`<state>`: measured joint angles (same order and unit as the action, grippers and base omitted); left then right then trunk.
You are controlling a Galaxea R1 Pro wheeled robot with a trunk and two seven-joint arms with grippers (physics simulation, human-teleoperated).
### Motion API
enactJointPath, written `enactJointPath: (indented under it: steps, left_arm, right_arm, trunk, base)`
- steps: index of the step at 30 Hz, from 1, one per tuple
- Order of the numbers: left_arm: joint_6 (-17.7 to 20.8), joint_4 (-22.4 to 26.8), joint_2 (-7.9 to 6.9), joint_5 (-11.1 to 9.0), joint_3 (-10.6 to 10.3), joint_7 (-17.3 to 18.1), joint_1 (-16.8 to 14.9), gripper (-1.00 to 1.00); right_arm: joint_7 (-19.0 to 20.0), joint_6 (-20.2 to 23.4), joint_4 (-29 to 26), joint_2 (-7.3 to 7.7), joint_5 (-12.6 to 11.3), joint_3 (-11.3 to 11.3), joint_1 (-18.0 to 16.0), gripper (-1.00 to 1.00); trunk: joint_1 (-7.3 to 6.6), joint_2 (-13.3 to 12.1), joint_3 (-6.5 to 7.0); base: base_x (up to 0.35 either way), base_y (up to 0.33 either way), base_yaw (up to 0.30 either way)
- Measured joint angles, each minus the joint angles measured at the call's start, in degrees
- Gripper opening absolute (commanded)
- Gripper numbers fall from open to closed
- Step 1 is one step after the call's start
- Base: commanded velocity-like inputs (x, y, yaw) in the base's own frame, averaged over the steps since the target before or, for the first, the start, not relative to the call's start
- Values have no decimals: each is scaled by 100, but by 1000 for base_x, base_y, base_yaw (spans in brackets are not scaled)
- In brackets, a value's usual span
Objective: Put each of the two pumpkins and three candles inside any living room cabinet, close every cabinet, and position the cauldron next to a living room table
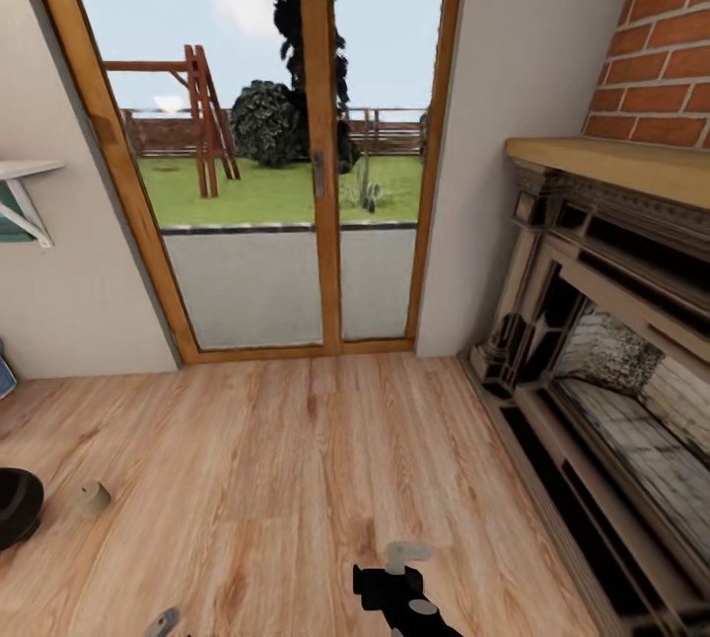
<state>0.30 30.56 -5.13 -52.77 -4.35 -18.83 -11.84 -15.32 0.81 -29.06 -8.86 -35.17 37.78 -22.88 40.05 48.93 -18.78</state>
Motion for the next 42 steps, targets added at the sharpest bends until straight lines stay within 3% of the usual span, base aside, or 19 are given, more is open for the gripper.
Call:
enactJointPath:
  steps: [42]
  left_arm:
    - [-6,-52,9,1,0,-1,0,100]
  right_arm:
    - [1,46,-1,19,-5,3,0,100]
  trunk:
    - [-2,0,0]
  base:
    - [193,0,275]
